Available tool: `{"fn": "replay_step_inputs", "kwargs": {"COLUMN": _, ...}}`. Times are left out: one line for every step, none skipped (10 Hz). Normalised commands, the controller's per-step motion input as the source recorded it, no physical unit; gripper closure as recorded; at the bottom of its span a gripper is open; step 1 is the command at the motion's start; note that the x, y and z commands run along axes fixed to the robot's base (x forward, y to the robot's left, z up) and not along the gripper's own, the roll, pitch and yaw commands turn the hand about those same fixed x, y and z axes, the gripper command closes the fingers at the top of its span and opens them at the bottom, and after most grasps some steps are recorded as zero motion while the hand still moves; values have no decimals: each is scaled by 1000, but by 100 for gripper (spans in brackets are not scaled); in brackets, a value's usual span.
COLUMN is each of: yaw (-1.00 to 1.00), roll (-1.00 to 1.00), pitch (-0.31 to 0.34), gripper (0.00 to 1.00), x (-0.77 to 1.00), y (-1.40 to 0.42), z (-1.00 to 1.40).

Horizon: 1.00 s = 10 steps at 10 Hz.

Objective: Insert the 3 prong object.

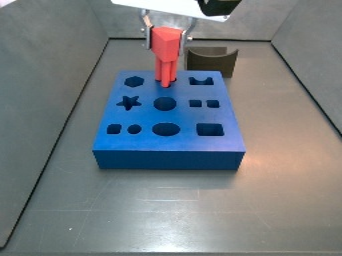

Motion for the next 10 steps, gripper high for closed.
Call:
{"fn": "replay_step_inputs", "kwargs": {"yaw": 0, "roll": -114, "pitch": 0, "gripper": 100, "x": 40, "y": -29, "z": -366}}
{"fn": "replay_step_inputs", "kwargs": {"yaw": 0, "roll": -90, "pitch": 0, "gripper": 100, "x": 211, "y": 0, "z": -497}}
{"fn": "replay_step_inputs", "kwargs": {"yaw": 0, "roll": -84, "pitch": 0, "gripper": 100, "x": 251, "y": 0, "z": -531}}
{"fn": "replay_step_inputs", "kwargs": {"yaw": 0, "roll": -113, "pitch": -19, "gripper": 100, "x": 189, "y": 0, "z": -534}}
{"fn": "replay_step_inputs", "kwargs": {"yaw": -20, "roll": -124, "pitch": -71, "gripper": 100, "x": 31, "y": 0, "z": -520}}
{"fn": "replay_step_inputs", "kwargs": {"yaw": 0, "roll": -54, "pitch": -116, "gripper": 100, "x": 0, "y": 0, "z": -569}}
{"fn": "replay_step_inputs", "kwargs": {"yaw": -6, "roll": 0, "pitch": -123, "gripper": 100, "x": -77, "y": 0, "z": -600}}
{"fn": "replay_step_inputs", "kwargs": {"yaw": -34, "roll": 44, "pitch": -64, "gripper": 100, "x": -31, "y": -37, "z": -449}}
{"fn": "replay_step_inputs", "kwargs": {"yaw": 0, "roll": -61, "pitch": -117, "gripper": 100, "x": 0, "y": 0, "z": -140}}
{"fn": "replay_step_inputs", "kwargs": {"yaw": 0, "roll": 0, "pitch": 29, "gripper": 100, "x": 6, "y": 0, "z": 0}}
